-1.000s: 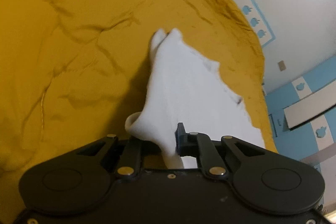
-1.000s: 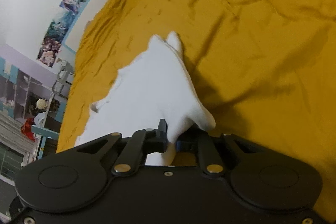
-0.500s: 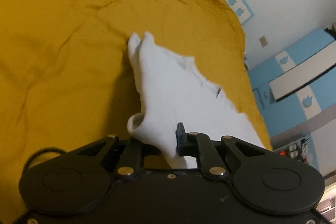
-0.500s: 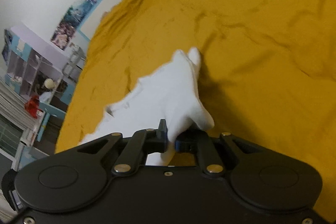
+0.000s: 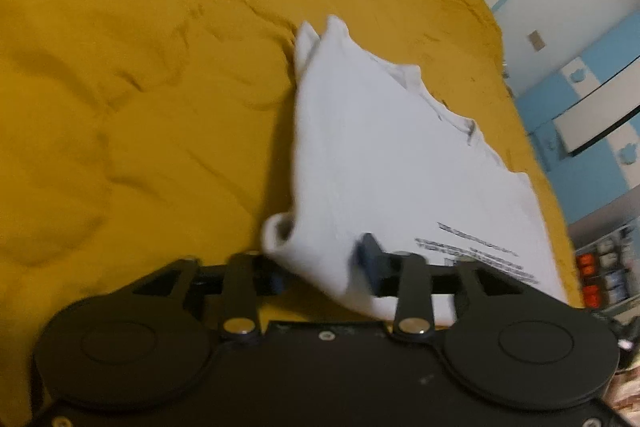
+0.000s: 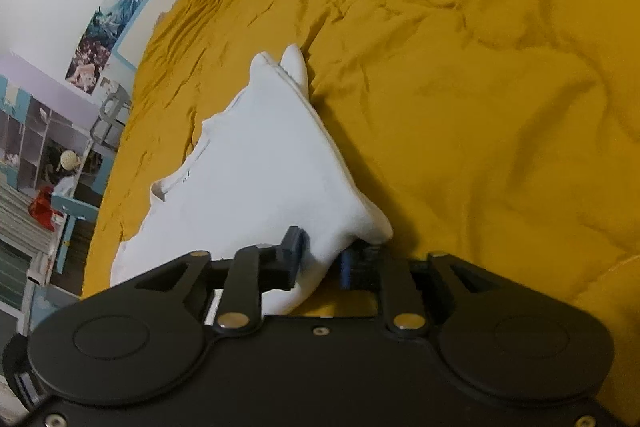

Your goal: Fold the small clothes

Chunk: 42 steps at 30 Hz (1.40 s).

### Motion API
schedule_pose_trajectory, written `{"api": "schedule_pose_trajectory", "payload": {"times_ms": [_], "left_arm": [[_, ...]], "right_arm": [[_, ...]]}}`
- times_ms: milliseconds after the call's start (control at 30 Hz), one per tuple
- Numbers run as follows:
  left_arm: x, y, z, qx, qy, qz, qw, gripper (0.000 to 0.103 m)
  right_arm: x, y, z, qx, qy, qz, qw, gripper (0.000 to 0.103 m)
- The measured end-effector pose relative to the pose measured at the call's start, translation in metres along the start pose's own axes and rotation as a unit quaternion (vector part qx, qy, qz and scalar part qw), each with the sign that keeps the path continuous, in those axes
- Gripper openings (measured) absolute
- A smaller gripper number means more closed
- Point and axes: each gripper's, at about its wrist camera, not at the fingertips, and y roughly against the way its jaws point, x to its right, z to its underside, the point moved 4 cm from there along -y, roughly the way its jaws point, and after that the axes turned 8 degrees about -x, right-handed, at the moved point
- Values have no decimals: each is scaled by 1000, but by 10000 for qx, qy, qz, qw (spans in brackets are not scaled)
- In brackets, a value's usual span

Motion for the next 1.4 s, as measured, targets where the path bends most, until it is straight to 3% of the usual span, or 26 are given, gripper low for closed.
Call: {"api": "schedule_pose_trajectory", "payload": {"times_ms": [67,133,167,233,300,533,700,833,933,1000,1200,1300,1400], "left_arm": [[1,18,-3,236,-177,-491,9984,68],[3,37,-12,522,-380,-915,9937,70],[5,45,-17,650,-442,-985,9920,70],[13,52,-32,821,-506,-915,9911,71],[24,48,-46,931,-630,-804,9904,72],[68,-19,-88,911,-1298,-620,9854,72],[69,-68,-114,616,-1195,-874,9871,72],[60,-95,-121,351,-1158,-1121,9863,77],[45,-113,-121,153,-1062,-1359,9849,80],[33,-124,-118,34,-954,-1327,9865,82],[32,-126,-119,61,-962,-1309,9867,84],[41,-111,-121,138,-953,-1300,9868,84],[50,-91,-123,297,-1021,-1203,9870,84]], "right_arm": [[-2,12,-2,72,182,330,9993,36],[-11,26,-5,349,600,822,9942,50],[-18,32,-9,550,833,1029,9897,50],[-35,41,-19,907,1225,1201,9810,50],[-54,40,-31,1106,1463,1026,9777,50],[-106,-30,-75,1043,2161,723,9681,49],[-109,-84,-101,776,2164,754,9703,48],[-102,-107,-102,515,2307,1084,9656,47],[-87,-117,-101,410,2247,1311,9647,37],[-78,-118,-101,384,2174,1330,9662,34],[-77,-121,-102,326,2199,1346,9657,34],[-84,-118,-104,322,2182,1404,9652,38],[-100,-104,-100,414,2093,1203,9695,41]]}}
